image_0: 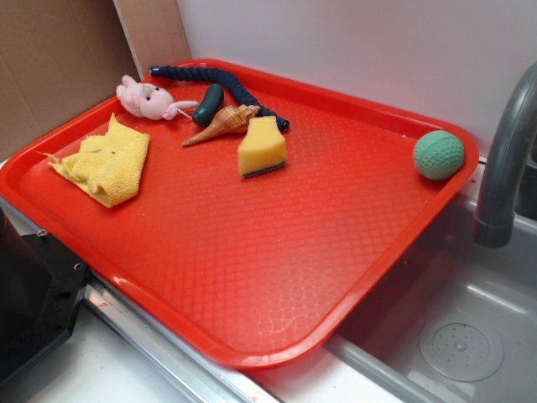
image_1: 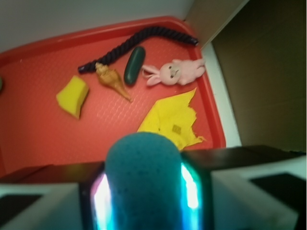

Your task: Grab the blue ball.

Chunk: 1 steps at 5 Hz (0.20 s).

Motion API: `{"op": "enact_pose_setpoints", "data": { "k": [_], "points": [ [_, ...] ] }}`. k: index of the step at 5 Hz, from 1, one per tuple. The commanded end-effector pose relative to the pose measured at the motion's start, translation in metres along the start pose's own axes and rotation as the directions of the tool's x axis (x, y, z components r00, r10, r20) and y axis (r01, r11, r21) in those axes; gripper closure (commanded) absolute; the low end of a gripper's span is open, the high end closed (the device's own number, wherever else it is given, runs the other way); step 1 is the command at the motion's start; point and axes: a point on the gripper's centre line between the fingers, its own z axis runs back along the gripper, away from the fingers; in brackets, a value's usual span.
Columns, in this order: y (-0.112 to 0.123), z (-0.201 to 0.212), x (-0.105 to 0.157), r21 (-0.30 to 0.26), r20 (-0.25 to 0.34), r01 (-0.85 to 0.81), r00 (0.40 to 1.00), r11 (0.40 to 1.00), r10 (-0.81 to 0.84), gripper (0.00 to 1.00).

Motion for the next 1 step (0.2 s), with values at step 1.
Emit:
{"op": "enact_pose_setpoints", "data": {
  "k": [1],
  "points": [
    [-0.0156,0.0045,0.0026,0.006,0.038,0.024,0.999,1.0,-0.025,1.0]
  ]
}}
